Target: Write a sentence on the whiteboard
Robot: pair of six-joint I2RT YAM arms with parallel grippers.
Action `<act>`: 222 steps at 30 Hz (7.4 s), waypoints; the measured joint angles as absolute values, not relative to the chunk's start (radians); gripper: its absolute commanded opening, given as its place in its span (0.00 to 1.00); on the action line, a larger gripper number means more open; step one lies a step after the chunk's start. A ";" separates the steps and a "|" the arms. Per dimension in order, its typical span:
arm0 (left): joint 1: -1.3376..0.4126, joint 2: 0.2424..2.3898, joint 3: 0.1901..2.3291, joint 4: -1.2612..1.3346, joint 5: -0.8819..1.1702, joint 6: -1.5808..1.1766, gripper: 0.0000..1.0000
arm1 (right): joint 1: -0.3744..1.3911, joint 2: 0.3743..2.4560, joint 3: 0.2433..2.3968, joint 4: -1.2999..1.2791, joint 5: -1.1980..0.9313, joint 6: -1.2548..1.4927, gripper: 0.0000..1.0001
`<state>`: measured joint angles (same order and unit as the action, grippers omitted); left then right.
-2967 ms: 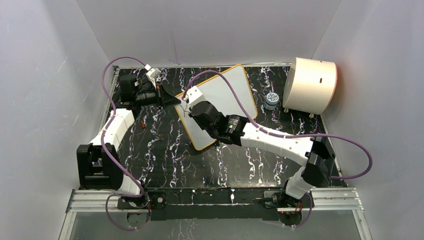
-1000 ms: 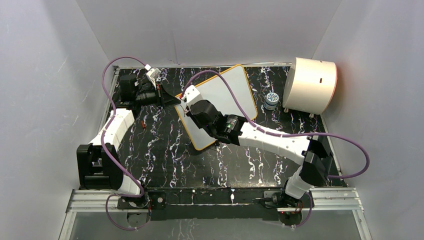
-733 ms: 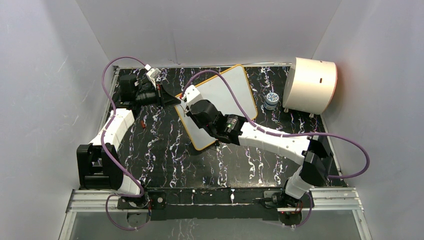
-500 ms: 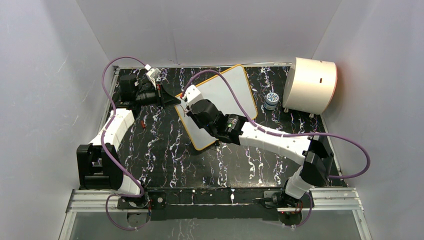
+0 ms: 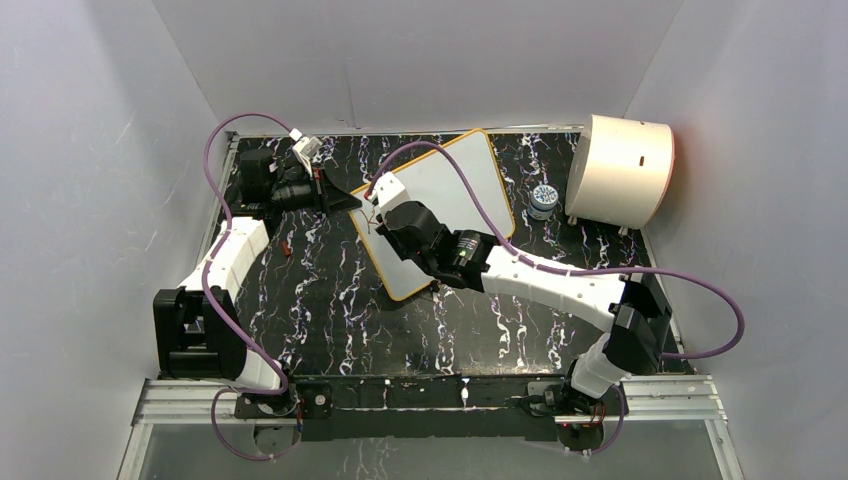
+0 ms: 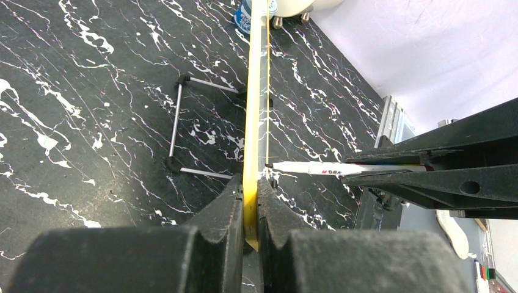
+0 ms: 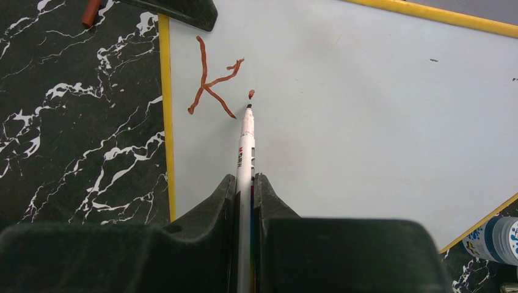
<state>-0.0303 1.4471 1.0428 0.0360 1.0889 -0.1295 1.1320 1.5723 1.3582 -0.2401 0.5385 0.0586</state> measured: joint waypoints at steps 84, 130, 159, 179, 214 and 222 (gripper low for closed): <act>-0.030 1.448 1.043 0.036 1.088 -0.126 0.00 | 1.126 1.583 1.358 -0.236 0.573 0.074 0.00; -0.030 1.448 1.045 0.029 1.087 -0.123 0.00 | 1.110 1.570 1.343 -0.216 0.560 0.075 0.00; -0.030 1.448 1.046 0.027 1.087 -0.122 0.00 | 1.087 1.554 1.328 -0.285 0.564 0.107 0.00; -0.031 1.448 1.048 0.021 1.087 -0.116 0.00 | 1.073 1.446 1.219 -0.221 0.545 0.107 0.00; -0.031 1.448 1.049 0.020 1.087 -0.115 0.00 | 1.011 1.446 1.195 -0.172 0.498 0.102 0.00; -0.031 1.448 1.049 0.019 1.087 -0.115 0.00 | 1.011 1.459 1.208 -0.152 0.493 0.096 0.00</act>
